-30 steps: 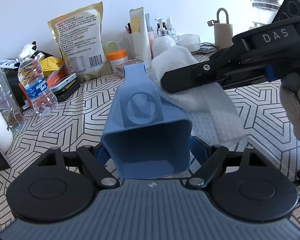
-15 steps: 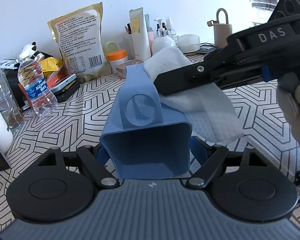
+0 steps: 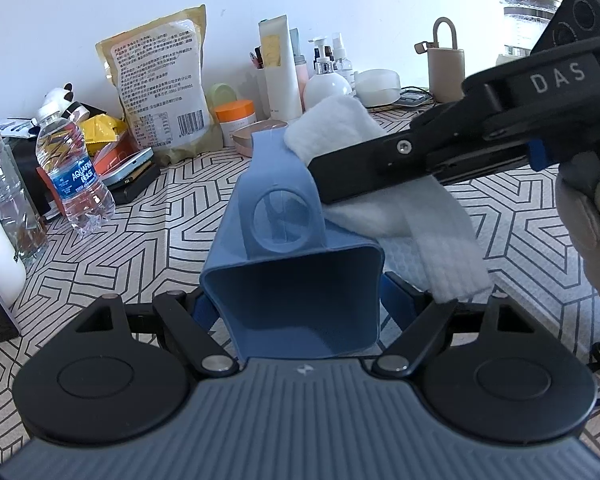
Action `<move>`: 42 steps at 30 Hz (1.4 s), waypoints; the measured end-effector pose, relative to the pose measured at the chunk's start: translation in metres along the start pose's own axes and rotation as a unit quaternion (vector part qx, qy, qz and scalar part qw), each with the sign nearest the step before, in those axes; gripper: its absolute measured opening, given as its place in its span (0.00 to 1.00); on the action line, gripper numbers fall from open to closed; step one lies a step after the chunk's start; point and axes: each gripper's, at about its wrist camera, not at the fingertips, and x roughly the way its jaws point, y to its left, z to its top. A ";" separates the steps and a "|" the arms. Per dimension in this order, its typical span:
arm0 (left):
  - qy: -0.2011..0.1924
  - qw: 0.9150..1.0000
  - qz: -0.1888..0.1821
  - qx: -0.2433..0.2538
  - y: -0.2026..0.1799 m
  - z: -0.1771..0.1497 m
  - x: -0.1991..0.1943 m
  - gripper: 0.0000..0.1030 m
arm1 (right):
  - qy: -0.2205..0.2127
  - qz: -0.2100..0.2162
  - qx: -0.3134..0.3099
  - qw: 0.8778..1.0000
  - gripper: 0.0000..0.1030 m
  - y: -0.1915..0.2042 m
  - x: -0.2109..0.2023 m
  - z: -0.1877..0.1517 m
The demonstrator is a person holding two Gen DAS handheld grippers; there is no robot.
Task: Clean container
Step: 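Wipe back over the container's handle with the right tool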
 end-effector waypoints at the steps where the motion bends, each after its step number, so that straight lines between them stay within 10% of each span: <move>1: -0.001 1.000 0.001 0.000 0.000 0.000 0.000 0.78 | -0.002 -0.002 0.000 1.000 0.06 0.000 -0.001 0.000; 42: -0.004 1.000 0.000 -0.010 0.001 0.001 -0.003 0.73 | -0.011 -0.045 -0.018 0.999 0.06 0.001 0.010 0.009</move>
